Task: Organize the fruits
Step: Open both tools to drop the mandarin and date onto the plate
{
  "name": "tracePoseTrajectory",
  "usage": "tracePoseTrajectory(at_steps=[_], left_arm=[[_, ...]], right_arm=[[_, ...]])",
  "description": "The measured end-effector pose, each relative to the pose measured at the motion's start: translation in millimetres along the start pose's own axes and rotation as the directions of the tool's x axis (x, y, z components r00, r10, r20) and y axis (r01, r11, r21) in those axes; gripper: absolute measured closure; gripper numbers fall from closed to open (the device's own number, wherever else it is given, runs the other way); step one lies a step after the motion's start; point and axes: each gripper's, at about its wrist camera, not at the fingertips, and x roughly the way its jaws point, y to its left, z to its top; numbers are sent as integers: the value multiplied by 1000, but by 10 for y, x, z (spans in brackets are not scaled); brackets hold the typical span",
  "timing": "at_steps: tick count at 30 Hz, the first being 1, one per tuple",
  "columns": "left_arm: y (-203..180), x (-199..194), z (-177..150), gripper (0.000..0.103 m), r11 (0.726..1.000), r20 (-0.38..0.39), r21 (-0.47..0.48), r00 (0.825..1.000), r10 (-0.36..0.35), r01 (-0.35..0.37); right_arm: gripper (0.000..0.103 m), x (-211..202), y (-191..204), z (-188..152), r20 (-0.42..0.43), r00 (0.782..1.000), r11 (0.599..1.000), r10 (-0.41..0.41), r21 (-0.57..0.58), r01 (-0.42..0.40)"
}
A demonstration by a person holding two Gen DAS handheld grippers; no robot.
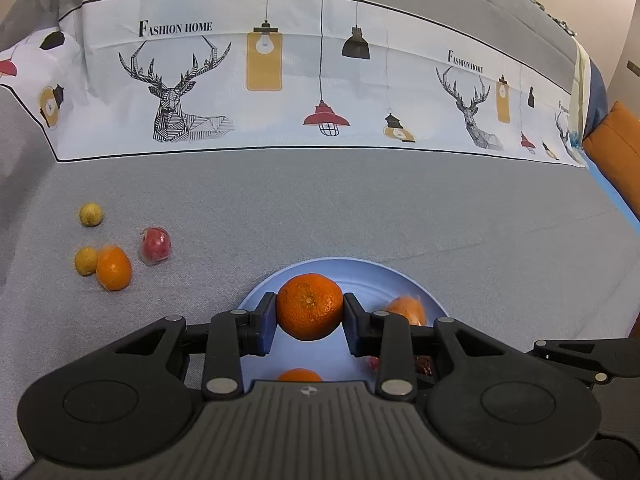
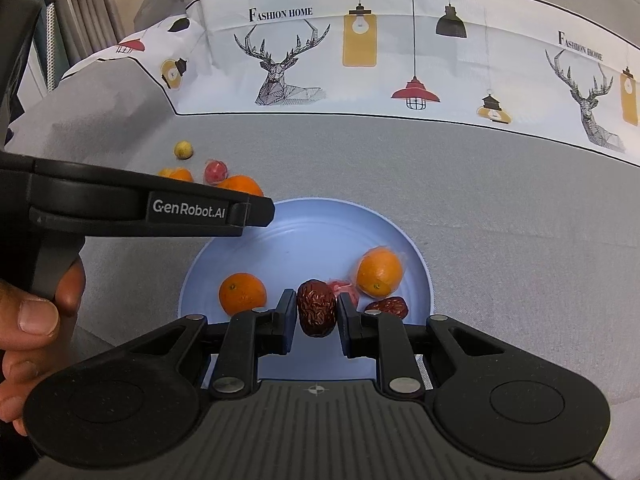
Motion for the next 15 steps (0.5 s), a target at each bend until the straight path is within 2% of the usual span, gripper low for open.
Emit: tracePoseTrajectory(at_steps=[8,10,11,15], left_arm=[[-8,8,-2,64,1000,-10,-4,1000,-25,25],[-2,12,2,56,1000,-8,-9,1000,-24,24],[10,2,7,50,1000,0,-15,1000,-23,23],[55,-26,35,50,998,18,-49,999,-32,33]], right_arm=[[79,12,10,-10,-6,1000,1000,2,-1,-2],[56,22,7,-3,-10,1000,1000,-16,1,16],[52,17,3,-1,-4,1000,1000,-21,6,21],[51,1,-32,8,8,1000,999,-23,29,23]])
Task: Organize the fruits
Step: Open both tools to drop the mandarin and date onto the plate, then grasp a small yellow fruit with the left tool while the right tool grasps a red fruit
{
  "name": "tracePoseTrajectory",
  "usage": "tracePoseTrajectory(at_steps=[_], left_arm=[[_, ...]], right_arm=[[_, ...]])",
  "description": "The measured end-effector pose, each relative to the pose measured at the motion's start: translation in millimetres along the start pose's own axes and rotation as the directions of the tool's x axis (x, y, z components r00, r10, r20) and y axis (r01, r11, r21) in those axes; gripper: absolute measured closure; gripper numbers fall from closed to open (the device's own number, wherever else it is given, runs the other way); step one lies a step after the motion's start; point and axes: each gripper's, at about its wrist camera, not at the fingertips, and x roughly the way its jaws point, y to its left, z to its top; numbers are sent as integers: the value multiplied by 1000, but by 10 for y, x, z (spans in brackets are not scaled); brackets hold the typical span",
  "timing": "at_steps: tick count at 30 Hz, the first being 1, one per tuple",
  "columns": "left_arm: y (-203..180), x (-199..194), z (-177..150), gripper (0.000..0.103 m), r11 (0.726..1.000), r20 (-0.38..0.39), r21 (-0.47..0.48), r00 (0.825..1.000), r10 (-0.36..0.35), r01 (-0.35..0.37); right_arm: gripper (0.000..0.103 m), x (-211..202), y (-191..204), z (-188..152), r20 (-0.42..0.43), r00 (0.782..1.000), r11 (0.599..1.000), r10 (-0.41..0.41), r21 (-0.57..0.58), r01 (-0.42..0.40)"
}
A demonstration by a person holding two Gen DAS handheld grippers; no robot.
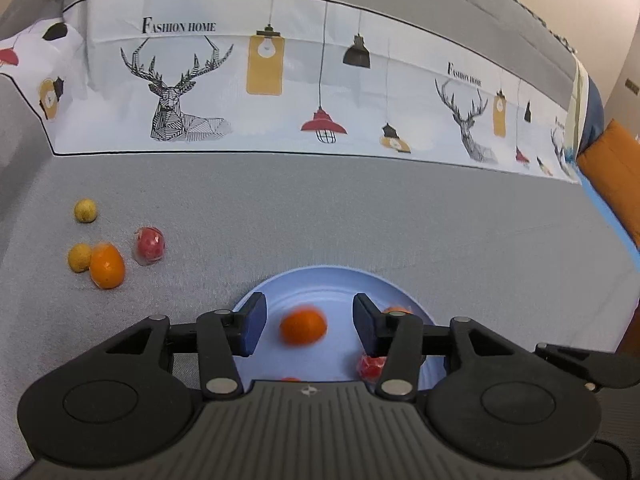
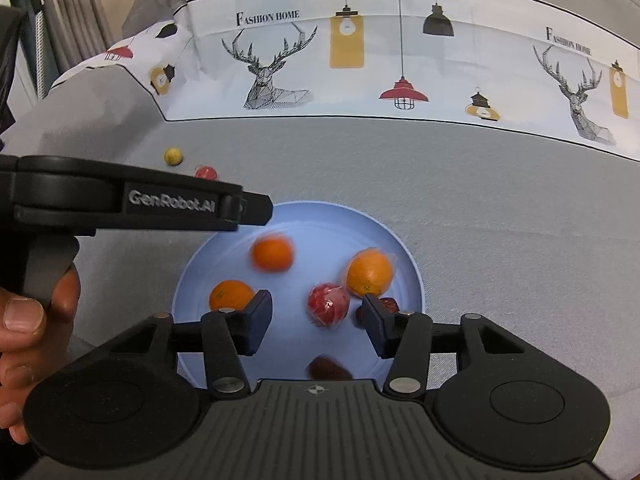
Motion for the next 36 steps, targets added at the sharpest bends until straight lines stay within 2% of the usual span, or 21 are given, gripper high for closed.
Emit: tracePoseTrajectory(at_steps=[2,4,5,6,9,11,13,15,19,20,23,24,25,29,36], left_arm=[[14,-23,19,54,1000,14,-6,1000,9,-8],[44,-67,45,77,1000,39,-13,999,13,-13],[66,-96,66,94,1000,54,-11,998,18,-17],[96,-136,91,96,1000,73,-15,997,28,-27],[338,-271,198,97,994,114,-104,993,31,-19],[615,-306,318,97,972,112,-233,992,58,-31],[927,-292,444,97,923,79,-383,994,73,-37],[1189,-246,560,97,878,66,-476,993,96,-53],[1641,-117,614,96,817,63,-568,984,166,-101],[1723,-76,576,96,804,45,-584,984,175,-116],[1966,73,442,92,731,-43,-665,985,166,-152],[2004,120,433,91,720,-63,-673,983,171,-168],[2024,155,436,91,717,-72,-673,982,176,-178],[2055,250,443,74,720,-76,-667,979,189,-191],[2057,457,410,70,708,-117,-672,975,187,-217]], right_arm=[[51,-2,-7,1,4,1000,1000,-2,1,2],[51,-15,-10,5,14,1000,1000,-5,2,5],[51,-23,-13,9,19,1000,1000,-5,4,5],[51,-31,-17,16,26,1000,1000,-5,8,5],[52,-64,-39,31,51,999,1000,-1,25,0],[62,-81,-57,51,69,998,999,6,41,-9],[73,-97,-65,79,91,996,998,16,51,-21],[76,-119,-72,108,112,994,998,22,59,-29],[77,-148,-65,146,133,990,995,48,83,-60],[77,-149,-54,151,135,989,994,55,83,-67],[76,-136,-5,197,133,987,991,93,87,-105],[76,-124,16,213,130,985,988,110,90,-122],[76,-111,46,224,127,984,986,125,94,-137],[76,-59,184,240,112,979,978,172,95,-183],[76,-6,344,235,91,975,975,203,71,-210]])
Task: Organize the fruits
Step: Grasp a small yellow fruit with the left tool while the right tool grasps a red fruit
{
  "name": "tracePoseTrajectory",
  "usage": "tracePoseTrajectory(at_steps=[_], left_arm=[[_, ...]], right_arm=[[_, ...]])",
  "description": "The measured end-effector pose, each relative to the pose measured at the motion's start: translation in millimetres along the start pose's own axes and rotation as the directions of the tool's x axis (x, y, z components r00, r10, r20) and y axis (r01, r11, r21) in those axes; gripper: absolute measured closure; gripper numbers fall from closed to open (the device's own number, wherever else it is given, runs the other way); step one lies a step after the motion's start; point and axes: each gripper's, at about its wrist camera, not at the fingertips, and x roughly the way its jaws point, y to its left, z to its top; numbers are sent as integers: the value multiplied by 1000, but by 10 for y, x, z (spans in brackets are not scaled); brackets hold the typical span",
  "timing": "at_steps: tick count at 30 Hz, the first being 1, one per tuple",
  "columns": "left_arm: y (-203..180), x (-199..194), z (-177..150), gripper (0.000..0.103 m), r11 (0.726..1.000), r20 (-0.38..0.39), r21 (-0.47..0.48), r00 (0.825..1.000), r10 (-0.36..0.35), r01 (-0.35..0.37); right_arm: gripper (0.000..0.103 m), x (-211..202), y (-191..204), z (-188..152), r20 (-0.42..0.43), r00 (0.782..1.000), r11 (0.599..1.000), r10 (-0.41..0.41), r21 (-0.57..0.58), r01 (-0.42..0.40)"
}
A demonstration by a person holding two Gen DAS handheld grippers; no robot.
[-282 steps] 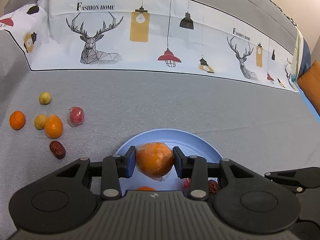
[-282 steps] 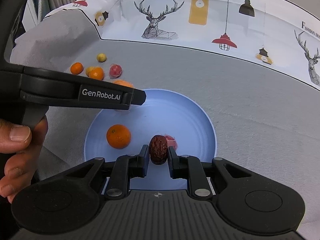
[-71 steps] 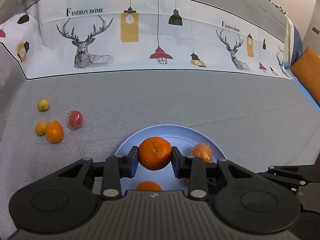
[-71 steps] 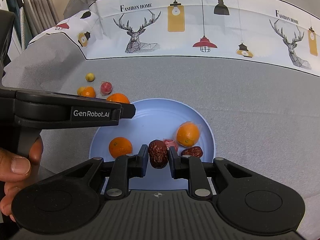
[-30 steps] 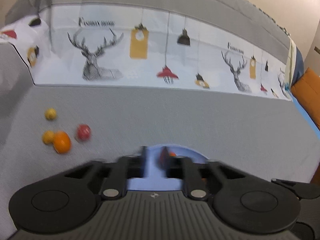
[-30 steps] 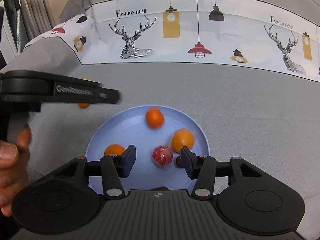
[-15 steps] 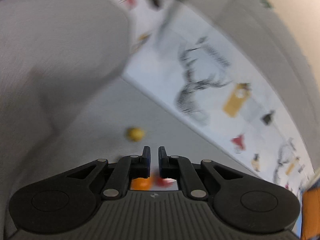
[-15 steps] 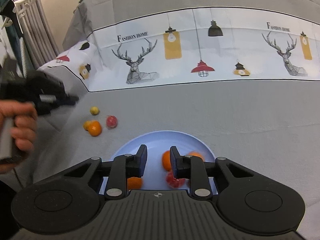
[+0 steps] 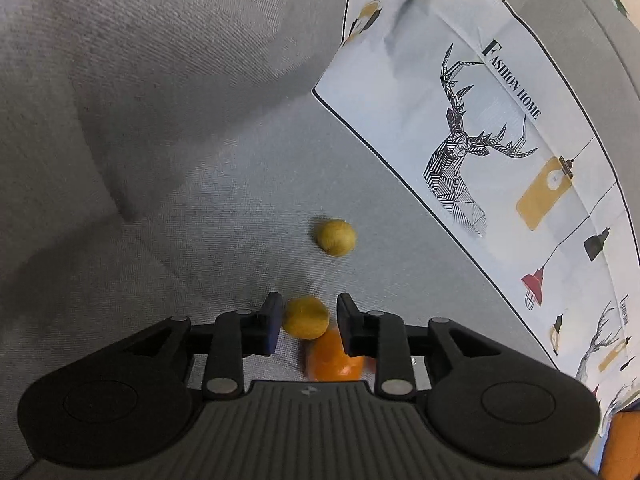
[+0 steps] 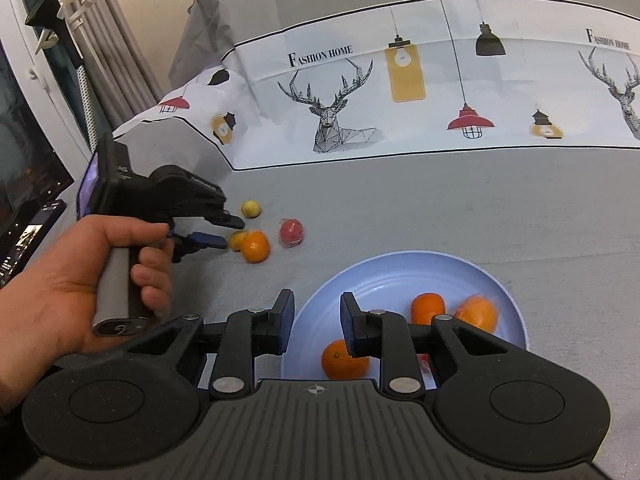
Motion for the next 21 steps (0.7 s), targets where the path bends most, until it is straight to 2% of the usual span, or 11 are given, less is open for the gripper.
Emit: tracePoseTrajectory(at_steps=[2,5,8,10,15,17,19,21], left_arm=[[-38,39,-11,71,999,-6,26,1000,23,-23],[-14,59,1,71,1000,-22,3,1000,11,-11],[-5,60,12,73,1000,-29,8,1000,1,-1],[-15,49,7,74,1000,-23,27,1000,11,-10],[1,-104,44,74,995,73,54,994,83,-87],[2,-93,49,73,992,73,67,992,105,-110],[15,-30,47,73,988,45,71,990,132,-135],[70,9,57,70,991,21,38,991,131,-132]], right_arm=[[76,6,0,4,-2,1000,1000,4,6,-4],[75,41,27,37,-7,1000,1000,8,14,-8],[75,216,122,171,-43,998,998,54,23,-53],[75,397,244,321,-35,998,998,60,-18,-61],[75,1074,358,502,-56,998,998,6,-64,-10],[72,1340,373,506,-80,997,997,-16,-72,10],[62,1556,395,514,-97,995,996,-33,-81,25],[57,1738,384,560,-103,994,997,-32,-78,24]])
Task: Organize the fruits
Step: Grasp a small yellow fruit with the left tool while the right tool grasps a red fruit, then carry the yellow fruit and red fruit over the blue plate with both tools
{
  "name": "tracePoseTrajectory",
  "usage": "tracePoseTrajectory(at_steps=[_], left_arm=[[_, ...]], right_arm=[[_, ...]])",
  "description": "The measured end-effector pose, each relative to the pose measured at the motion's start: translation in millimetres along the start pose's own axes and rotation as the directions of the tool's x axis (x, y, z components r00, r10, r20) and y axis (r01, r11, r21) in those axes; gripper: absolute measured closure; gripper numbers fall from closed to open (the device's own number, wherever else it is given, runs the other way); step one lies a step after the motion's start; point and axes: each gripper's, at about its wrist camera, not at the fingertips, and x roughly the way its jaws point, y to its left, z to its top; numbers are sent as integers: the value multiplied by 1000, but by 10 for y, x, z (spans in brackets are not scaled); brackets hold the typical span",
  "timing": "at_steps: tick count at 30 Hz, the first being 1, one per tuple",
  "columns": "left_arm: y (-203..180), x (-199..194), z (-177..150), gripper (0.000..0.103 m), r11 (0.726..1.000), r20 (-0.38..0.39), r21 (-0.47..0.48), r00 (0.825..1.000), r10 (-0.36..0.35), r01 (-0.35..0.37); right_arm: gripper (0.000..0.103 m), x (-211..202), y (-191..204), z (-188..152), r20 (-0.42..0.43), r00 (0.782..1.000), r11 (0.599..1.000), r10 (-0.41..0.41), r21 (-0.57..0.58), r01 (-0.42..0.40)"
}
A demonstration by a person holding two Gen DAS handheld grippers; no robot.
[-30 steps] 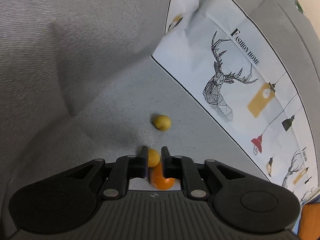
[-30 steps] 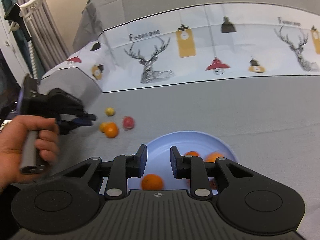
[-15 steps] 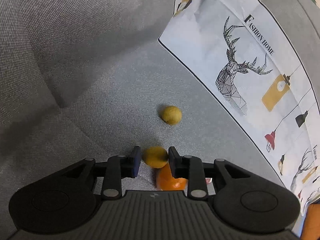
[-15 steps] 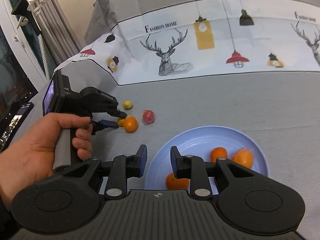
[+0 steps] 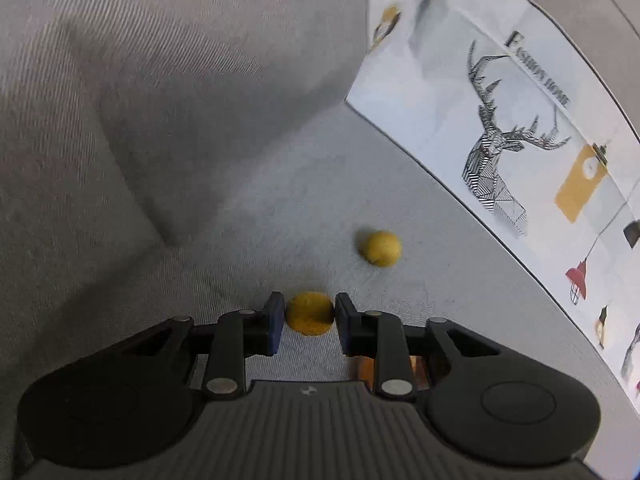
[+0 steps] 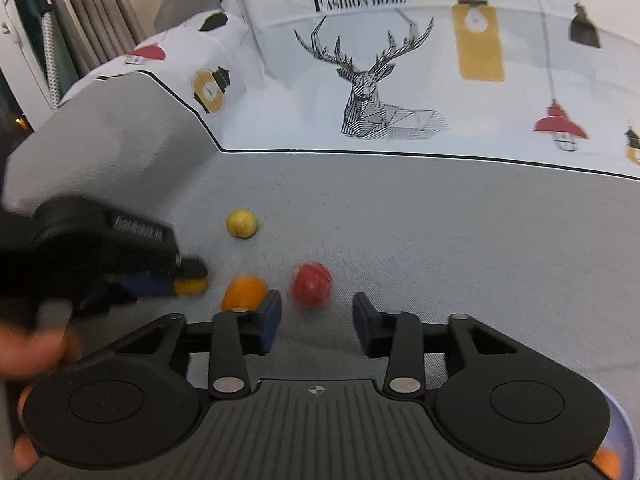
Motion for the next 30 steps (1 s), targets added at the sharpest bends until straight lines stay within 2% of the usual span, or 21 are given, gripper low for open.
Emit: tracePoseTrajectory(at_steps=[2,7,8,10,15,23,27,30], left_arm=[[38,9,11,70,1000,-2,-19,1000,0,0],[-2,35,33,70,1000,-2,18,1000,15,-15],[-10,44,37,72,1000,-2,24,1000,16,-16],[-22,49,46,74,999,0,34,1000,20,-20],[-39,42,59,74,999,5,29,1000,21,-21],[-23,-161,40,74,999,50,40,999,-7,5],[-54,-278,-43,74,997,51,56,998,-46,43],[-158,-410,-157,74,991,56,117,995,-76,70]], right_arm=[[57,130,-6,58,0,1000,1000,-6,-1,6],[58,390,-54,117,-34,999,1000,-10,1,10],[60,409,-52,109,-33,999,1000,-14,-4,14],[75,409,-23,113,-24,1000,1000,-19,-25,19],[76,301,-36,150,3,1000,1000,-10,-25,10],[76,-492,-104,318,108,994,1000,6,-17,-4],[76,-1090,-166,261,159,987,999,-13,-43,20],[76,-1465,-296,142,182,983,1000,-14,-10,16]])
